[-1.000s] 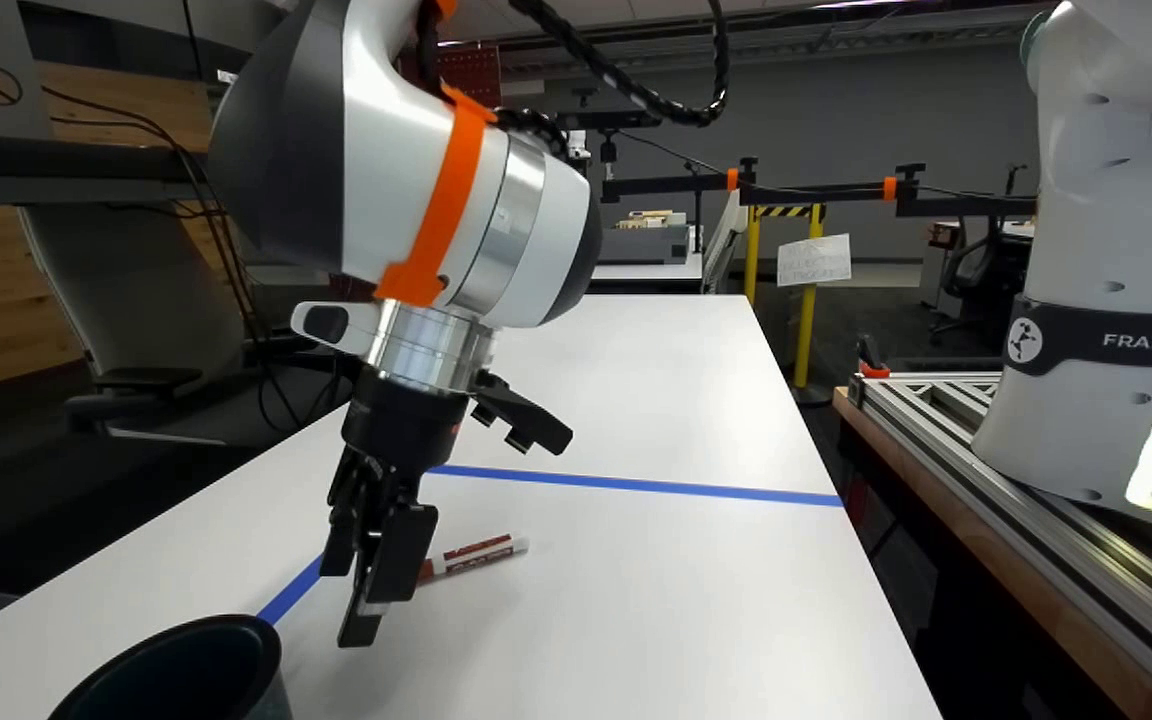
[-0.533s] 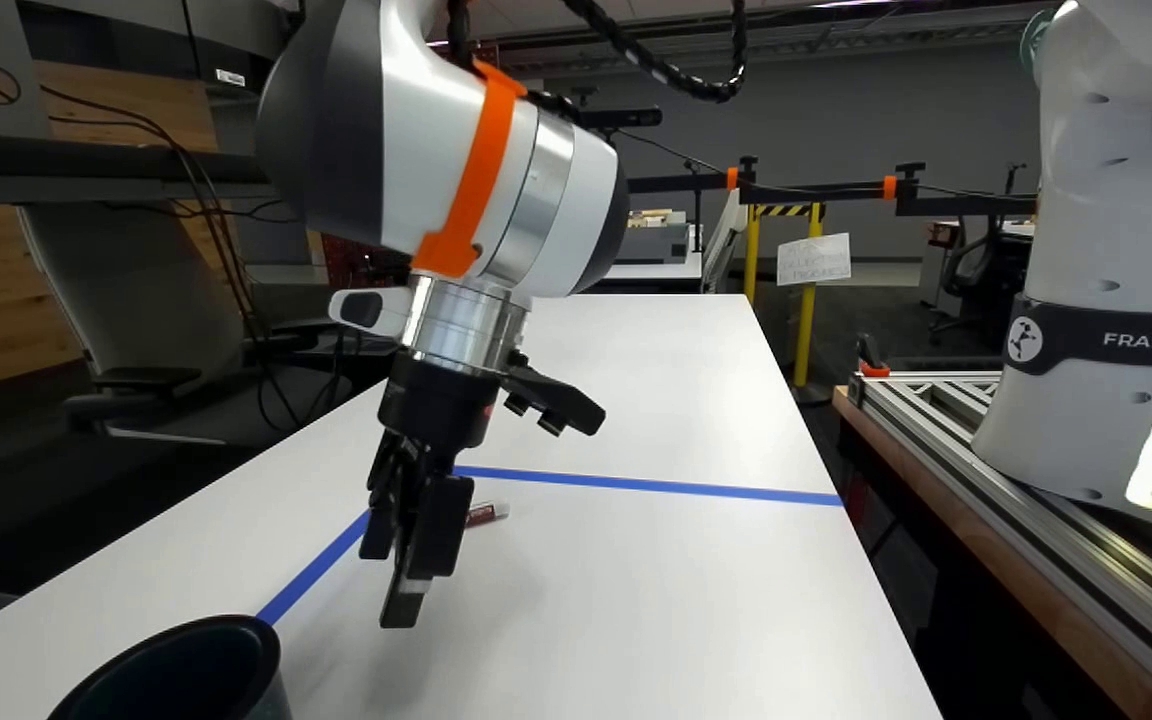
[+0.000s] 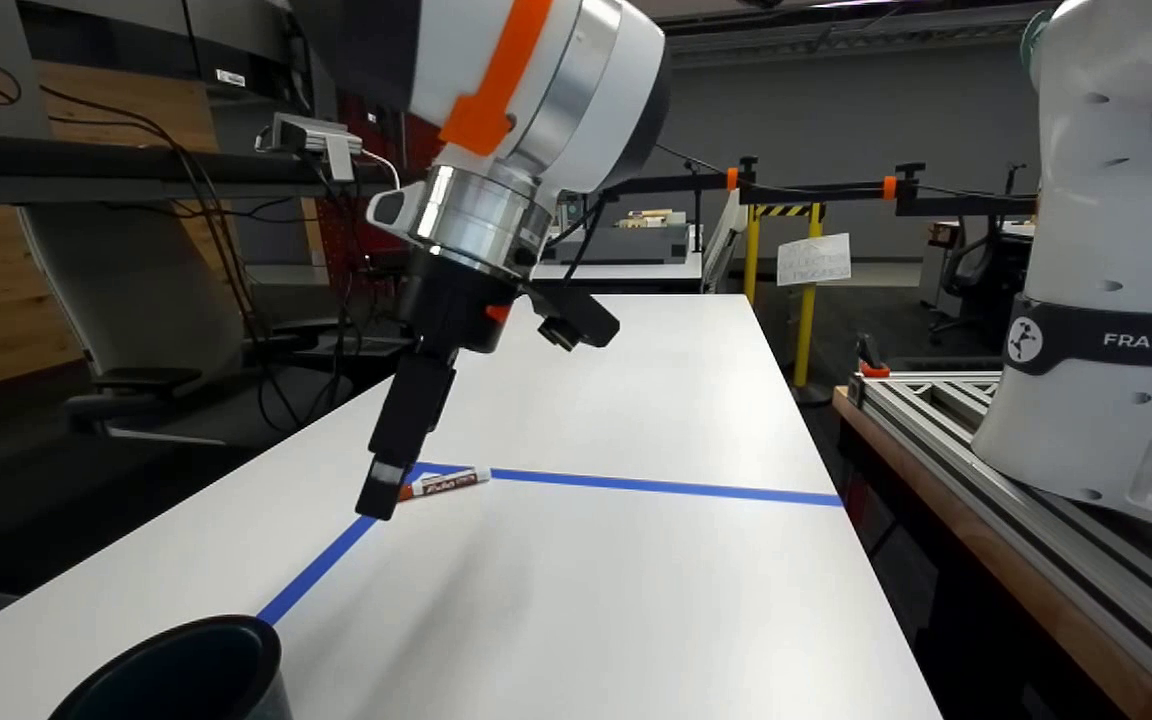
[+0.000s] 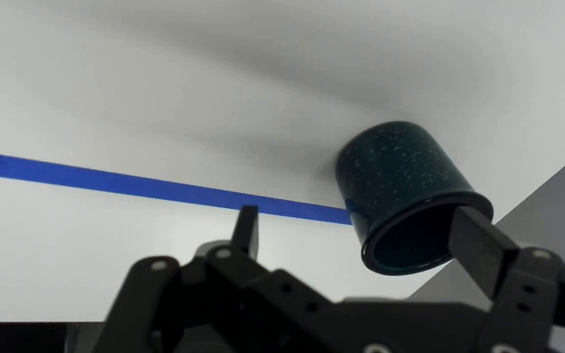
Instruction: Remove the marker from the mug.
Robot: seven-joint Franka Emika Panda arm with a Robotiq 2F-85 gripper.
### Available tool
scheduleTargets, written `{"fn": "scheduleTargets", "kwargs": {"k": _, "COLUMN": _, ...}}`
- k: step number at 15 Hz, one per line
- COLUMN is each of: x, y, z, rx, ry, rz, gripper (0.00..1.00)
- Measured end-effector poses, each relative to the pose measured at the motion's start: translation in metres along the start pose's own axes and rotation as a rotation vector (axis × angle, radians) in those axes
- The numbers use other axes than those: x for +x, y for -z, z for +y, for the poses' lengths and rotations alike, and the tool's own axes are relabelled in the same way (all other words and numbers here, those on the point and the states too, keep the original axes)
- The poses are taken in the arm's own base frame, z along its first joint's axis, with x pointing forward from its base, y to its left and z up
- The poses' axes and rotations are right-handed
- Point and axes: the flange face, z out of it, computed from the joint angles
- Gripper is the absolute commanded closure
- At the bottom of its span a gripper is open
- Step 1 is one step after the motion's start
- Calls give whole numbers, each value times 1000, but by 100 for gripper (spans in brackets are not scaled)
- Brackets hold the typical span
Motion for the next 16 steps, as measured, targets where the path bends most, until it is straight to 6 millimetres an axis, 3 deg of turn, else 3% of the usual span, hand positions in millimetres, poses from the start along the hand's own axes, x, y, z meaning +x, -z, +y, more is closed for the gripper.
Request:
{"fn": "scheduleTargets", "kwargs": {"k": 6, "x": -70, "y": 15, "z": 16, "rx": -50, "ry": -126, "rz": -189, "gripper": 0}}
{"fn": "scheduleTargets", "kwargs": {"k": 8, "x": -81, "y": 23, "z": 25, "rx": -74, "ry": -133, "rz": -245, "gripper": 0}}
{"fn": "scheduleTargets", "kwargs": {"k": 12, "x": -73, "y": 37, "z": 34, "rx": -130, "ry": -123, "rz": -318, "gripper": 0}}
{"fn": "scheduleTargets", "kwargs": {"k": 16, "x": -37, "y": 54, "z": 36, "rx": -203, "ry": -72, "rz": -339, "gripper": 0}}
